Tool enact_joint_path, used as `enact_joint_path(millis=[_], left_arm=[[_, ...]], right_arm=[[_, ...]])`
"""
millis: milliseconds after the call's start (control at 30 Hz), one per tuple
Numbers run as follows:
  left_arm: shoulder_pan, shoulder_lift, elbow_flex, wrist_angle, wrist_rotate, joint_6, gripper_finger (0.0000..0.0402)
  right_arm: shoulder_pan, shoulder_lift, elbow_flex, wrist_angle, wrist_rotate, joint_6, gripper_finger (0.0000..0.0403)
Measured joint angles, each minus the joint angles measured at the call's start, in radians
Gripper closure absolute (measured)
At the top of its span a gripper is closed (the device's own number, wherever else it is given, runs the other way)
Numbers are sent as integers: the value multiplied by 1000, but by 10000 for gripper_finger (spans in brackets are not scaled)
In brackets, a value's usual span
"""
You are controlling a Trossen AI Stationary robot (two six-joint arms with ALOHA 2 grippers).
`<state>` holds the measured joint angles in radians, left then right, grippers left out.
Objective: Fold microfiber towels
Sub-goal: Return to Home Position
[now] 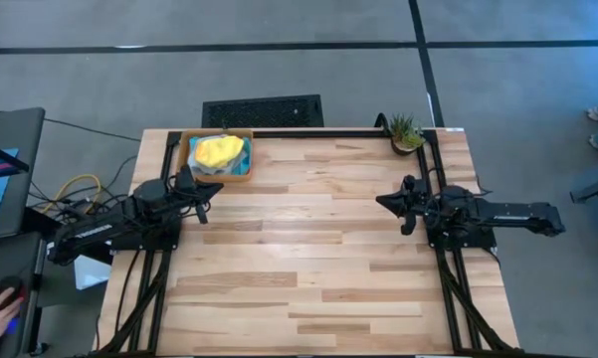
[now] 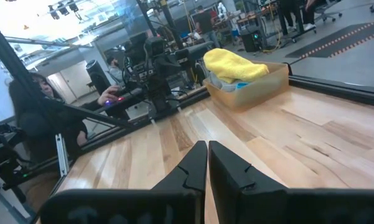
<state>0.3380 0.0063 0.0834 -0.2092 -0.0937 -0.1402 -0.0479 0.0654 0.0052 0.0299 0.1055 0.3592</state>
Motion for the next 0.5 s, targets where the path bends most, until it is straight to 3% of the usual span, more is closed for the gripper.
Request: enact_joint_path(millis=[500], left_arm=[[0,0,0,0,0,-3,401]], right_arm=[[0,0,0,0,0,0,362]])
